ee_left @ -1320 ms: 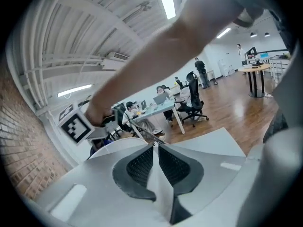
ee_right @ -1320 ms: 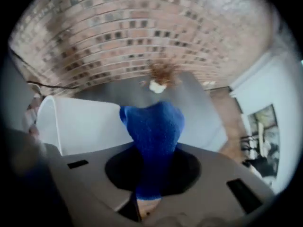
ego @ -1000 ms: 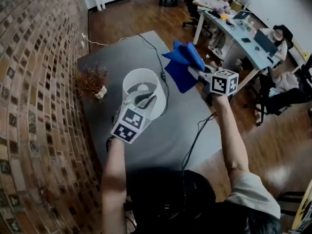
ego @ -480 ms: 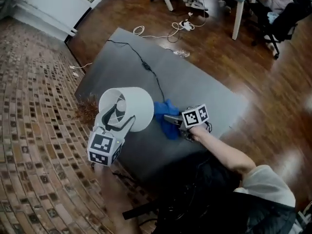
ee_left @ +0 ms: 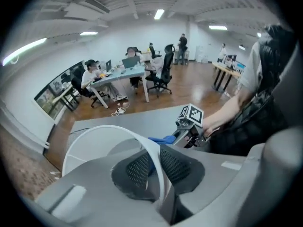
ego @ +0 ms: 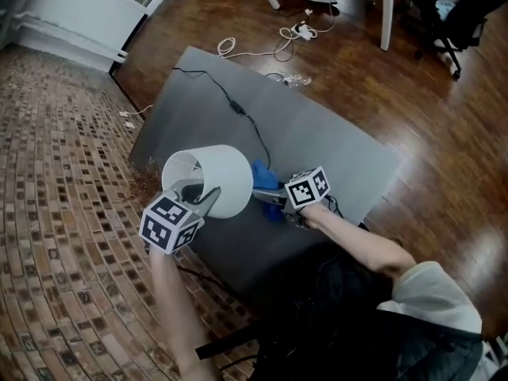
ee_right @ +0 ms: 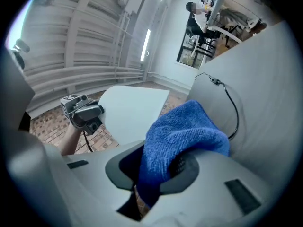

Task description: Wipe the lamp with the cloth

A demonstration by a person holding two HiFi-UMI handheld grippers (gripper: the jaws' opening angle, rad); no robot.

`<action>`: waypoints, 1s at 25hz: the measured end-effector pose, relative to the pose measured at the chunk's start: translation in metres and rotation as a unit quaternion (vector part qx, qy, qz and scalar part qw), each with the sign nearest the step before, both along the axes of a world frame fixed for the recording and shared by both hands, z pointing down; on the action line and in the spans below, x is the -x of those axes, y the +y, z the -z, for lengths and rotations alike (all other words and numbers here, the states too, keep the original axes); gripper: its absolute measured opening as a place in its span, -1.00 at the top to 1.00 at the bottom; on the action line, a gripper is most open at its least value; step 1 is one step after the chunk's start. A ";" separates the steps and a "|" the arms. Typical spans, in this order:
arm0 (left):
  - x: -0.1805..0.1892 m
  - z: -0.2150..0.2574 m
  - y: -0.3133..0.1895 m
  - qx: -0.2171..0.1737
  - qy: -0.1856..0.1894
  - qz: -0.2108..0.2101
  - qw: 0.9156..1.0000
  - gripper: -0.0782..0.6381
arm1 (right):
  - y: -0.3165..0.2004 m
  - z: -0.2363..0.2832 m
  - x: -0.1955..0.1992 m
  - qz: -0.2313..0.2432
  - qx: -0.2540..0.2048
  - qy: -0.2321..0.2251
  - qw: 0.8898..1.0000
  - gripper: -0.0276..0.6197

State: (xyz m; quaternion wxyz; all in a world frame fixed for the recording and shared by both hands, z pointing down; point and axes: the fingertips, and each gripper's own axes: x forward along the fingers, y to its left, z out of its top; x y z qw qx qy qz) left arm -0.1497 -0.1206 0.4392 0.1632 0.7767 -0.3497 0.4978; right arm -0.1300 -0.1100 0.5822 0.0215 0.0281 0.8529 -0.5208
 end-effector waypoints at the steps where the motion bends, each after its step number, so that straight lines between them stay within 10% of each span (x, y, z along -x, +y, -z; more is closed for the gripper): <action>1: -0.006 0.006 0.004 -0.009 0.035 0.014 0.999 0.61 | -0.001 0.005 -0.011 0.001 -0.008 0.000 1.000 0.75; 3: -0.014 0.020 0.014 -0.040 0.122 0.054 0.990 0.62 | -0.004 0.023 -0.039 -0.001 -0.037 -0.002 0.999 0.75; 5: -0.008 0.028 0.026 -0.082 0.228 0.108 0.964 0.63 | -0.008 0.046 -0.061 -0.006 -0.072 -0.004 0.997 0.75; 11: 0.042 -0.035 0.076 -0.147 0.514 0.268 0.802 0.65 | -0.034 0.037 -0.076 -0.043 -0.147 0.089 0.984 0.74; 14: 0.057 -0.065 0.100 -0.151 0.565 0.314 0.748 0.67 | -0.064 -0.002 -0.109 -0.109 -0.101 0.175 0.973 0.74; 19: 0.073 -0.088 0.116 -0.160 0.599 0.350 0.702 0.67 | -0.039 0.025 -0.069 -0.075 -0.010 0.049 0.996 0.74; 25: 0.075 -0.102 0.125 -0.174 0.600 0.364 0.691 0.66 | 0.023 -0.037 0.032 0.031 -0.016 0.098 0.995 0.74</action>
